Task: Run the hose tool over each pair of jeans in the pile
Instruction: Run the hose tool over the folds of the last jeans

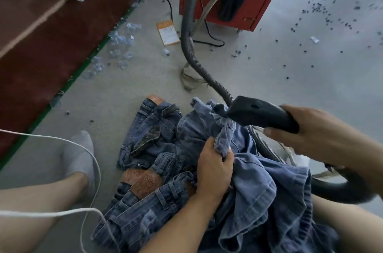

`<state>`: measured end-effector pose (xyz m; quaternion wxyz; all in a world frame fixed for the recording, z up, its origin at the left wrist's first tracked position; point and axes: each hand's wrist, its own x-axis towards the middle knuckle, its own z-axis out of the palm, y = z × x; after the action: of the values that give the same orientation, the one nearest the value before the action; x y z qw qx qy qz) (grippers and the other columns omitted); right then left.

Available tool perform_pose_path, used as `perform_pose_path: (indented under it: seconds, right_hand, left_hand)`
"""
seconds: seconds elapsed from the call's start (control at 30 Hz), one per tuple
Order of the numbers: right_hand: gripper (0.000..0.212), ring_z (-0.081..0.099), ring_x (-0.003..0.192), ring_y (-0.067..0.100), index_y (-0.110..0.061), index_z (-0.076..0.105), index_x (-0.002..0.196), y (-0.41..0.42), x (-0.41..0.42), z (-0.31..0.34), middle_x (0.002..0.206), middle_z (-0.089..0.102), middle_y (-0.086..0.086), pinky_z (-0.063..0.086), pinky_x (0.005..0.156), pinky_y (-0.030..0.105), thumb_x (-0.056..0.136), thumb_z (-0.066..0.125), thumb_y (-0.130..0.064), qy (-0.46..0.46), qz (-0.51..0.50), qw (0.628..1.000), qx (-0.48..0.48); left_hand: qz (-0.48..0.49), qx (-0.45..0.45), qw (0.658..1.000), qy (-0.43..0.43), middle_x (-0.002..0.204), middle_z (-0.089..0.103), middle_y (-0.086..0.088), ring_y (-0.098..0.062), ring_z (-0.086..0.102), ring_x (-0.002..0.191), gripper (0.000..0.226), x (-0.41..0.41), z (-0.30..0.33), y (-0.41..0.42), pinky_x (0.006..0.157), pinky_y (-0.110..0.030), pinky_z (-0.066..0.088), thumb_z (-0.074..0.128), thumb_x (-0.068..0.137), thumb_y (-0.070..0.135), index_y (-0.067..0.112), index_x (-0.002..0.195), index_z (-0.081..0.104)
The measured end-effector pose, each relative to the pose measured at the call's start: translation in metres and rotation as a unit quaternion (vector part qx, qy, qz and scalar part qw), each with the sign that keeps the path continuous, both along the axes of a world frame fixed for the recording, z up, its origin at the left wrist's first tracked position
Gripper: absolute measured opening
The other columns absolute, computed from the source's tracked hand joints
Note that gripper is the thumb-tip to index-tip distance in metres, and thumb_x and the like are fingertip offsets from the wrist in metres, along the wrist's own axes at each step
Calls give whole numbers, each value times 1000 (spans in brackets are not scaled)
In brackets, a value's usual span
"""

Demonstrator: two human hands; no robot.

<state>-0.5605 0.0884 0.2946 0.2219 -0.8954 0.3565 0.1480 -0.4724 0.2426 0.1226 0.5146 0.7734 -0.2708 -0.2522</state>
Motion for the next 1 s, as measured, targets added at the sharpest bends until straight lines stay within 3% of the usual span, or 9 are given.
perform_pose_path:
  seconds: [0.17,0.33,0.5,0.6,0.73,0.83,0.87,0.93,1.0]
  right_hand:
    - [12,64,49,5,-48,60,92,8,-8,13,67,69,-16,49,47,18,86,68,-54,67,-1,990,120]
    - [19,62,39,11,-29,62,86,-14,7,-11,56,69,-7,44,36,21,90,70,-46,25,-87,995,51]
    - [39,67,47,33,-33,68,90,-41,-18,11,61,69,13,58,46,43,72,77,-68,39,-127,982,135]
    - [38,67,46,24,-36,69,93,-27,-5,-2,62,71,9,53,44,32,70,75,-67,135,-92,972,167]
    - [22,65,40,20,-21,65,87,-30,24,-36,55,69,5,48,38,25,91,74,-40,107,-122,986,44]
    - [22,67,41,23,-27,61,89,-45,23,-38,54,68,5,54,38,33,91,71,-47,31,-168,985,-17]
    - [23,67,43,25,-30,61,90,-48,22,-37,55,69,4,57,40,40,89,71,-49,6,-180,984,-12]
    - [22,68,44,26,-35,59,91,-48,26,-39,58,70,1,59,42,47,84,71,-52,-25,-186,982,1]
    - [21,68,44,23,-36,58,89,-42,37,-45,58,70,1,56,40,41,82,70,-53,-28,-156,987,1]
  left_hand:
    - [-19,-2,1000,21,86,62,-5,-14,55,74,11,-6,6,1,67,-27,45,63,93,7,14,96,55]
    - [-84,-47,994,-42,89,58,-12,-33,59,69,11,-11,12,15,60,-47,52,49,98,33,27,98,40]
    - [-151,-21,968,-200,94,53,-7,-28,54,72,21,-5,10,18,56,-36,43,55,103,30,26,114,73]
    - [-196,-51,955,-216,90,52,-9,-29,51,73,20,-10,4,18,61,-37,43,61,101,23,22,112,78]
    - [-176,-83,967,-164,104,52,-2,-23,50,98,15,-4,-5,32,84,-46,44,64,93,15,16,89,79]
    - [-148,-116,973,131,119,65,6,-22,55,125,18,8,0,34,109,-37,41,62,81,20,29,88,76]
    - [-107,-124,944,286,105,70,3,-26,61,115,15,15,6,31,104,-37,45,60,79,32,28,83,74]
    - [15,-129,818,561,82,70,-2,-28,66,89,37,29,8,17,87,-36,51,54,84,55,23,74,71]
    - [95,-52,772,627,98,78,-7,-24,74,93,64,44,-6,1,80,-33,58,36,100,67,19,100,78]
